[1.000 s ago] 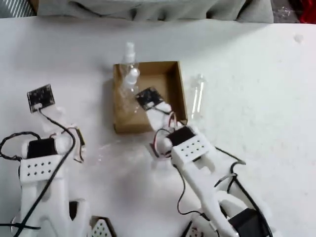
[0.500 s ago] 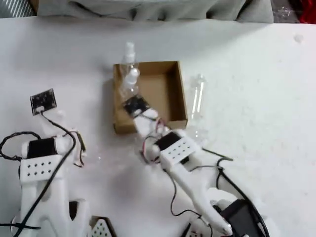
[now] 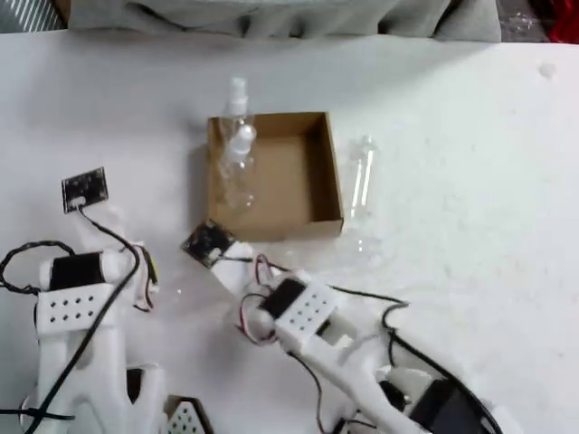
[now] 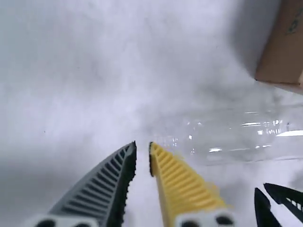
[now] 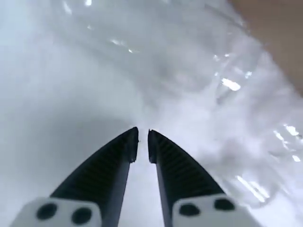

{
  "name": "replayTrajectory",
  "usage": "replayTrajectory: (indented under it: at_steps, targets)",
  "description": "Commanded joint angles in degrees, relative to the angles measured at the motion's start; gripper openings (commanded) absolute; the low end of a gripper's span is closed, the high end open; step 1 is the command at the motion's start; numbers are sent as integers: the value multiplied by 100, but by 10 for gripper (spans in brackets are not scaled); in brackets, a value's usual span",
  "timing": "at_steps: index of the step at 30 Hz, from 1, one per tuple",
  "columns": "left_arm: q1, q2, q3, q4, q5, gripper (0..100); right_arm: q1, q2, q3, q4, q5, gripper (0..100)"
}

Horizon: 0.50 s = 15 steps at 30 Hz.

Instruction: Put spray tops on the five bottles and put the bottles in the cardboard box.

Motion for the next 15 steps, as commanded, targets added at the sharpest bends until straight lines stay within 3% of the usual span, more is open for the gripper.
replayTrajectory:
  at_steps: [1, 7, 12, 15]
  targets:
    - [-347, 57, -571, 35, -26, 130, 145, -848, 185, -22, 18, 18]
    - [-1200, 901, -1565, 26, -88, 16, 101, -1525, 659, -110, 264, 17]
    - [-1684, 2396, -2593, 35, -325, 27, -180, -1490, 976, -804, 281, 16]
    - [-1833, 3108, -2998, 70, -387, 22, 171, -1534, 993, -919, 290, 16]
